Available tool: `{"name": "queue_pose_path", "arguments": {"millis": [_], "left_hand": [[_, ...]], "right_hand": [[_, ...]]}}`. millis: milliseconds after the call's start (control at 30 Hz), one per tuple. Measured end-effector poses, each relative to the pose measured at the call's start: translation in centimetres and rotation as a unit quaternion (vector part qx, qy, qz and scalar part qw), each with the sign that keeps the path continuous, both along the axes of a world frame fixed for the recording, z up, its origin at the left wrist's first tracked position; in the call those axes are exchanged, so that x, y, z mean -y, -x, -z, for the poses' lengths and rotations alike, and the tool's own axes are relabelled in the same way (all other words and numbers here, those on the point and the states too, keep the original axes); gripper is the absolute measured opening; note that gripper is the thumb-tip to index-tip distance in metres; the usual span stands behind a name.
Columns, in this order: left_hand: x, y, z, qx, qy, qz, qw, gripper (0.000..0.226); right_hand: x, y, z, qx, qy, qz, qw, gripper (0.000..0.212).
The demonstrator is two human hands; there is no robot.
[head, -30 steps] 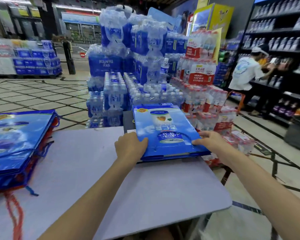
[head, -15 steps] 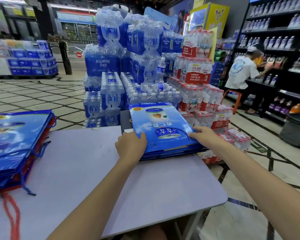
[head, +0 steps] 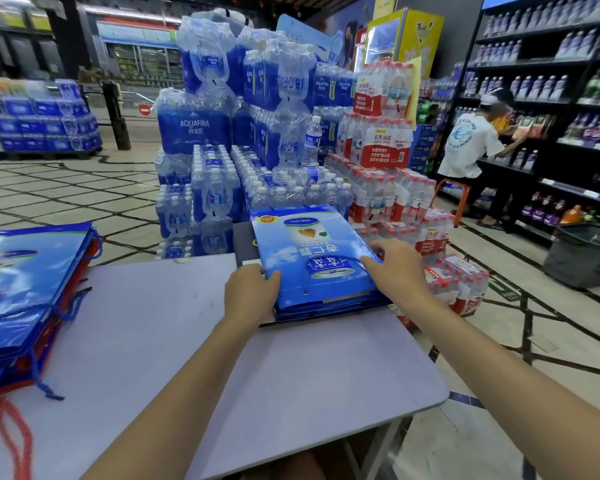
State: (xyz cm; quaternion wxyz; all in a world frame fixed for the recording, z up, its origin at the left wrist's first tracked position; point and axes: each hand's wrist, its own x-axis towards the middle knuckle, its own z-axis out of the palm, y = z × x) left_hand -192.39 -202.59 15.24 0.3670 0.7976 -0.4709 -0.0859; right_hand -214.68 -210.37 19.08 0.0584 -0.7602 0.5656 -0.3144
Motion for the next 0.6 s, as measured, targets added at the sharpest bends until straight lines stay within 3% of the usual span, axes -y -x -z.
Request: {"name": "queue_pose_path", "arguments": {"millis": [100, 300, 600], "left_hand": [[-2.0, -1.5, -1.4, -0.037, 0.046, 0.043, 0.997, 0.028], [-8.2, -8.2, -4.9, 0.05, 0.098, 0.015, 0.994, 0.023], [-22.1, -23.0, -8.3, 0.134, 0.067, -0.209, 0.966, 0.019]], "right_hand": [[-1.9, -3.0, -0.3, 0.021, -0.012, -0.073, 0.997, 0.037], [-6.3, -12.1, -1.2, 0.056, -0.023, -0.187, 0.98, 0.033], [-18.1, -31.1, -2.1, 0.126, -0.094, -0.328, 0.931, 0.032]]}}
